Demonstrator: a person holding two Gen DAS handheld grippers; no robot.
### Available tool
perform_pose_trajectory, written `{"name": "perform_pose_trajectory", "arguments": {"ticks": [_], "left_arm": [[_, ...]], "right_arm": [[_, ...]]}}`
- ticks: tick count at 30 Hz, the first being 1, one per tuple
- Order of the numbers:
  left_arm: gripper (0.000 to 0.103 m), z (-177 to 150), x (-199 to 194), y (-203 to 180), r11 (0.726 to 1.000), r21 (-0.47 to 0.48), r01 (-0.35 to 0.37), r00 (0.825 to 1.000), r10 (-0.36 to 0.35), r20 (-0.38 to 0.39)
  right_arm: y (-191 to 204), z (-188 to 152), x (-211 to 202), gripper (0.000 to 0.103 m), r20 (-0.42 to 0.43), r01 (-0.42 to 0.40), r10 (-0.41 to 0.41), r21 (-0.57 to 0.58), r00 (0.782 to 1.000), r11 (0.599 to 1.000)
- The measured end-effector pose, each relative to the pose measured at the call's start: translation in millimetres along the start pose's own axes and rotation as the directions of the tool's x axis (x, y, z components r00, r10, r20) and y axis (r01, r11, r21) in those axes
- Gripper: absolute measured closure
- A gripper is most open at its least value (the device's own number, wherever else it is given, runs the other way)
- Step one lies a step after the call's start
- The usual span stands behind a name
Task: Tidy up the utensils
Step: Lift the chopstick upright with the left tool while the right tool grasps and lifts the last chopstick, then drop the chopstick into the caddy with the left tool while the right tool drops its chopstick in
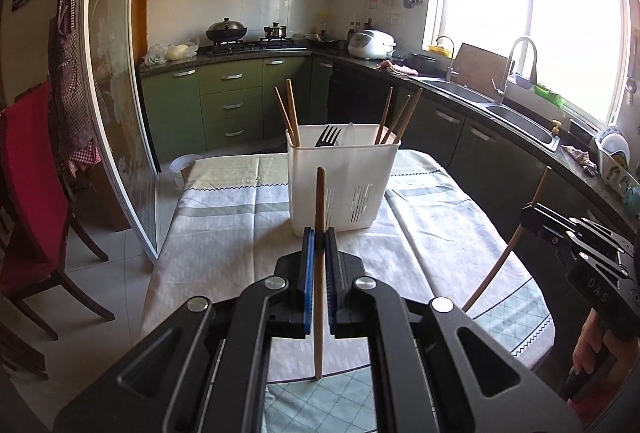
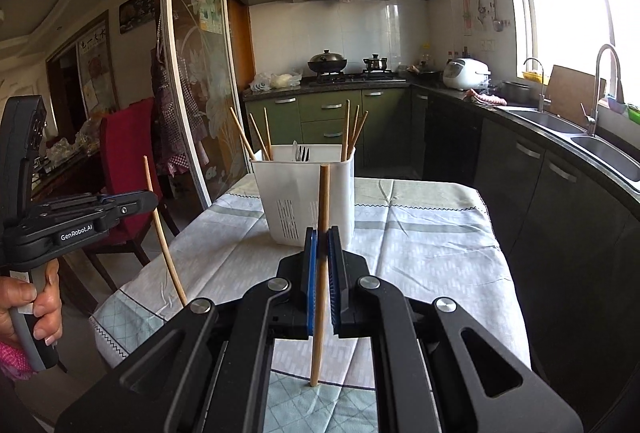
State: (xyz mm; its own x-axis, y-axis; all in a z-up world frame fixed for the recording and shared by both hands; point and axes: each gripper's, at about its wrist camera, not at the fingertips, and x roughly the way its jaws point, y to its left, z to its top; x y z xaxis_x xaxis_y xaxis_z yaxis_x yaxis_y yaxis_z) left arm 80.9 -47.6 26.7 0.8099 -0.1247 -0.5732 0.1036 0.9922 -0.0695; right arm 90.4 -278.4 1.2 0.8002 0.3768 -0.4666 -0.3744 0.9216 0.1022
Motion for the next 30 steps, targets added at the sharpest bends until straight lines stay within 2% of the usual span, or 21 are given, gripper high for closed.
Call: {"name": "perform_pose_trajectory", "arguments": {"ticks": [11,17,21,24,30], "left_arm": [[0.098,7,-13,-3,0.999,0.026,0.018,0.999,-0.019,0.039],[0.098,22,-7,2,0.999,0.009,0.049,0.999,-0.049,0.023],[0.098,47,-10,2,0.998,0.011,0.065,0.997,-0.066,0.051],[0.098,75,-15,0,0.998,0.025,0.058,0.992,-0.06,0.112],[0.098,132,-18,-8,0.998,0.044,0.043,0.965,-0.053,0.257]], "right_arm": [[6,7,0,0.097,-0.004,-0.028,0.028,-0.012,1.0,1.0],[6,38,2,0.097,0.032,-0.071,0.071,-0.009,0.997,0.997],[4,81,1,0.097,0.113,-0.098,0.096,0.013,0.989,0.995],[0,117,-1,0.097,0.204,-0.112,0.101,0.042,0.974,0.993],[-4,177,9,0.097,0.357,-0.081,0.056,0.054,0.933,0.995]]}}
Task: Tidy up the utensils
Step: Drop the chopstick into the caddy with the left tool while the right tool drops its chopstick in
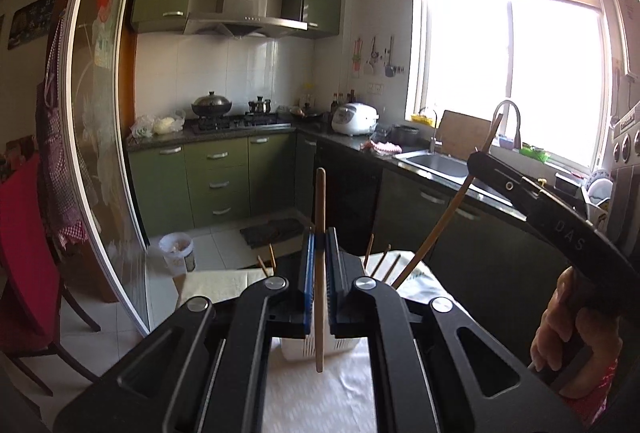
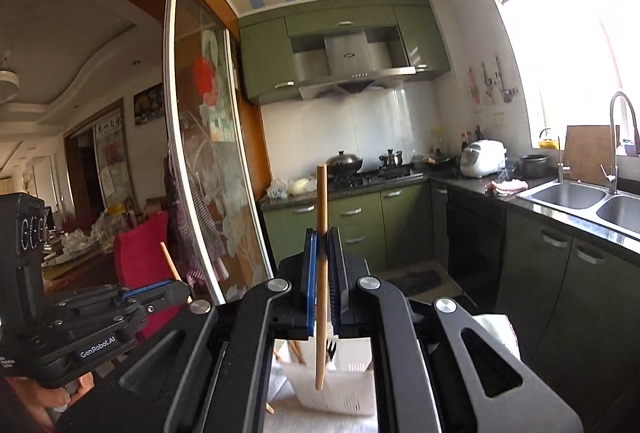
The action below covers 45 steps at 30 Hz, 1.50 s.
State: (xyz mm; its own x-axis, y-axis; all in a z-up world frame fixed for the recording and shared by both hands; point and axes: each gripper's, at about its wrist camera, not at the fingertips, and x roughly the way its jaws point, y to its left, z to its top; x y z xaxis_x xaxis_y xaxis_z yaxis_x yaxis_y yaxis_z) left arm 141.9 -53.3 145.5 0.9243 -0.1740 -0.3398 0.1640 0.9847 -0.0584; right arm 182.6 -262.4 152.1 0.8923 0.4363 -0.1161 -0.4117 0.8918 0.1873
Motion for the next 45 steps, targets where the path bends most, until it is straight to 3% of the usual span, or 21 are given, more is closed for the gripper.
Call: {"name": "perform_pose_trajectory", "arguments": {"ticks": [3,8,18,23,28,35,40,45], "left_arm": [[0.098,22,11,-2,1.0,0.0,-0.006,0.998,0.006,0.068],[0.098,39,41,-5,0.999,0.017,-0.042,0.99,0.039,0.137],[0.098,-9,118,1,0.998,0.013,-0.067,0.998,0.067,-0.017],[0.098,-37,141,8,0.997,0.013,-0.07,0.993,0.071,-0.095],[0.097,-57,149,11,0.997,0.008,-0.071,0.99,0.072,-0.125],[0.086,-67,144,14,0.997,-0.005,-0.071,0.99,0.07,-0.124],[0.086,-67,115,18,0.996,-0.049,-0.073,0.994,0.069,-0.08],[0.062,-77,61,25,0.99,-0.072,-0.12,0.992,0.117,-0.035]], "right_arm": [[-4,11,25,0.097,0.028,0.028,-0.028,-0.012,0.999,1.0],[-9,6,71,0.097,-0.017,0.057,-0.057,-0.038,0.998,0.998],[-7,-47,129,0.097,-0.16,0.056,-0.067,-0.071,0.985,0.996],[-5,-83,145,0.097,-0.236,0.062,-0.081,-0.086,0.968,0.994],[-1,-108,156,0.097,-0.275,0.073,-0.098,-0.101,0.956,0.992],[1,-118,149,0.089,-0.26,0.071,-0.097,-0.105,0.961,0.992],[2,-112,112,0.089,-0.212,0.063,-0.079,-0.082,0.974,0.995],[-7,-114,42,0.072,-0.141,0.091,-0.099,-0.067,0.985,0.994]]}}
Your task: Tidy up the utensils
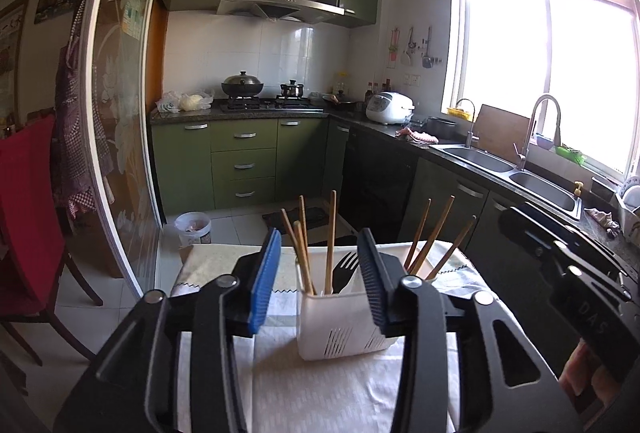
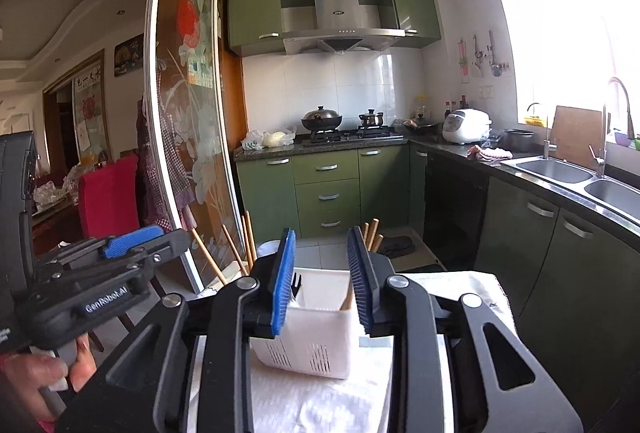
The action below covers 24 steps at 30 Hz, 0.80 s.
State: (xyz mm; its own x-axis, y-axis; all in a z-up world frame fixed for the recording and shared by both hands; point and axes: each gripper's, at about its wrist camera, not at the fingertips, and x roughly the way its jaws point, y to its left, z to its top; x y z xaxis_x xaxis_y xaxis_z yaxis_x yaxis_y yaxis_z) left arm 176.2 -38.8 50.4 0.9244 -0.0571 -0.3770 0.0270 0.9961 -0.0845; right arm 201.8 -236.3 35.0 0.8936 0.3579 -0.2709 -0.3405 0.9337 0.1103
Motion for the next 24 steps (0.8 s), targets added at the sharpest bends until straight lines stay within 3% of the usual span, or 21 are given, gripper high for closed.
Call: {"name": "perform_pose_trajectory", "arguments": {"ticks": [4,6,11,14,16,24], "left_arm": [[0.056,-26,-44,10,1.0,-0.017,-0.009,1.0,0.009,0.011],[0.047,-40,-64,13,1.0,-0.028,0.002,1.0,-0.001,0.014],[0.021,-70,-113,9,1.0,-0.02,-0.001,0.999,0.002,0.041],[0.013,-81,-141,4,1.0,-0.015,-0.005,0.998,0.006,0.068],[0.007,-87,-157,1,1.0,-0.008,-0.012,0.996,0.013,0.086],[0.007,-101,-186,-1,0.998,0.007,-0.055,0.994,0.054,0.093]], "right_arm": [[-18,-33,-57,0.055,0.019,0.016,-0.017,0.05,1.0,0.999],[-21,-50,-85,0.04,0.029,0.018,-0.02,0.063,0.999,0.998],[-15,-83,-146,0.019,0.043,-0.004,0.002,0.043,0.999,0.999],[-9,-91,-176,0.006,0.065,-0.034,0.032,0.031,0.997,0.999],[-4,-92,-192,0.004,0.08,-0.037,0.035,0.024,0.996,0.999],[12,-111,-225,0.004,0.051,0.004,-0.004,0.013,0.999,1.0]]}}
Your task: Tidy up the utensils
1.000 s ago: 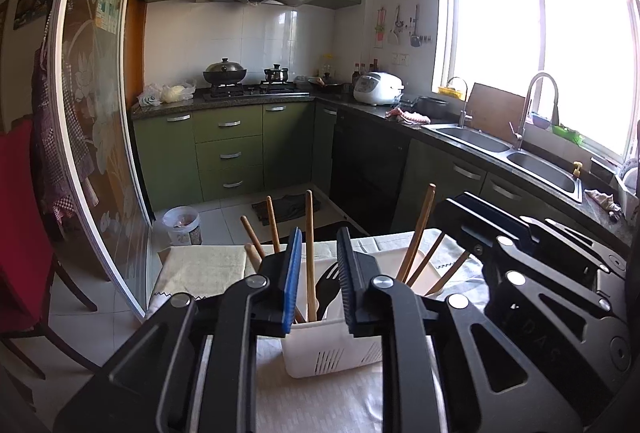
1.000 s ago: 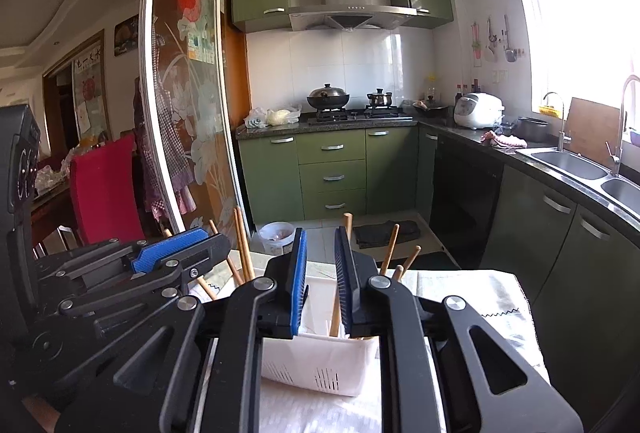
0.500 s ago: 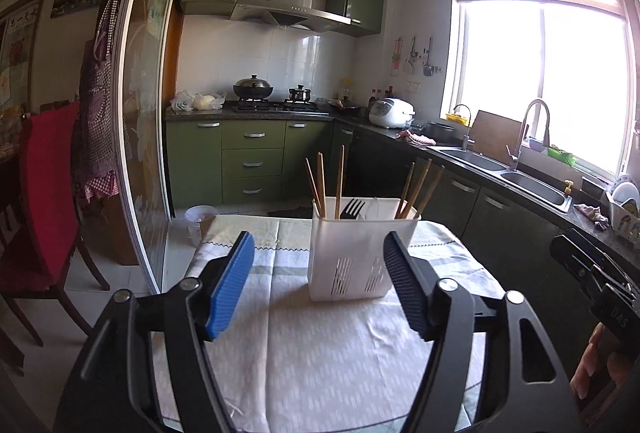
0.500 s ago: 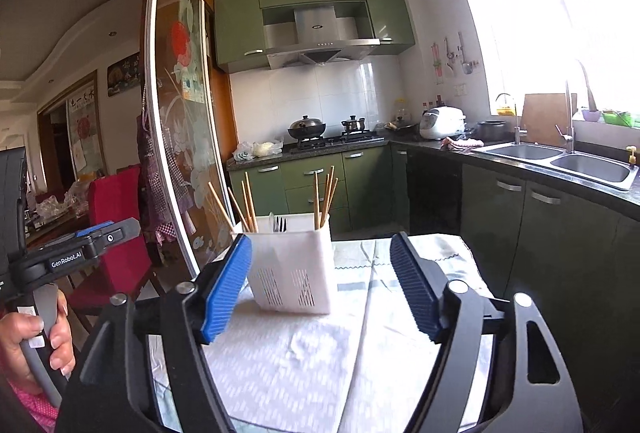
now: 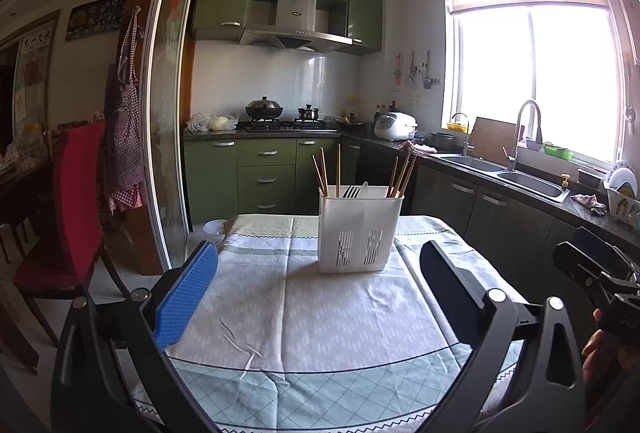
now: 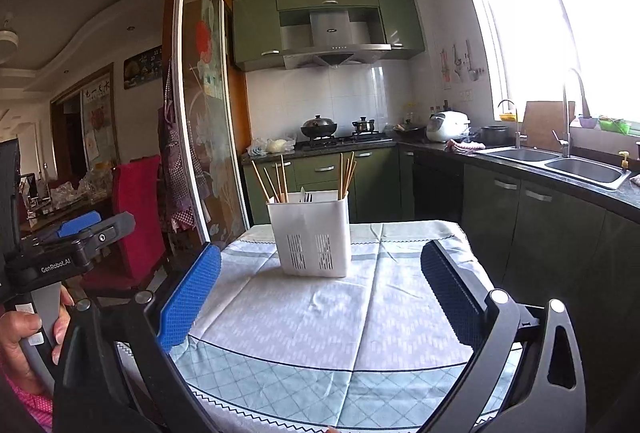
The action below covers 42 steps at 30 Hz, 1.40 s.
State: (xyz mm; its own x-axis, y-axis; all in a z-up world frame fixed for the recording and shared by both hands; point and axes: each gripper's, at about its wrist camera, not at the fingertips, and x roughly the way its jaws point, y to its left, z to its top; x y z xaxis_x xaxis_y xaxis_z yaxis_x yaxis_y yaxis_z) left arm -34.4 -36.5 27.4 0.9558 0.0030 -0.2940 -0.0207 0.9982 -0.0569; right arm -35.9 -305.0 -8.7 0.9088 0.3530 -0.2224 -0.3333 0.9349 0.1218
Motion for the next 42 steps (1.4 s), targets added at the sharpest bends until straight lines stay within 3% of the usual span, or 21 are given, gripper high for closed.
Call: {"name": "perform_pose_trajectory", "arguments": {"ticks": [9,42], "left_arm": [[0.007,-11,4,6,0.999,0.003,-0.053,0.998,0.053,-0.029],[0.007,-14,3,4,0.999,-0.006,-0.032,0.997,0.031,-0.064]], "right_arm": [[6,4,0,0.004,-0.009,0.079,-0.079,-0.026,0.997,0.997],[5,7,11,0.004,-0.046,0.074,-0.076,-0.028,0.996,0.997]]}}
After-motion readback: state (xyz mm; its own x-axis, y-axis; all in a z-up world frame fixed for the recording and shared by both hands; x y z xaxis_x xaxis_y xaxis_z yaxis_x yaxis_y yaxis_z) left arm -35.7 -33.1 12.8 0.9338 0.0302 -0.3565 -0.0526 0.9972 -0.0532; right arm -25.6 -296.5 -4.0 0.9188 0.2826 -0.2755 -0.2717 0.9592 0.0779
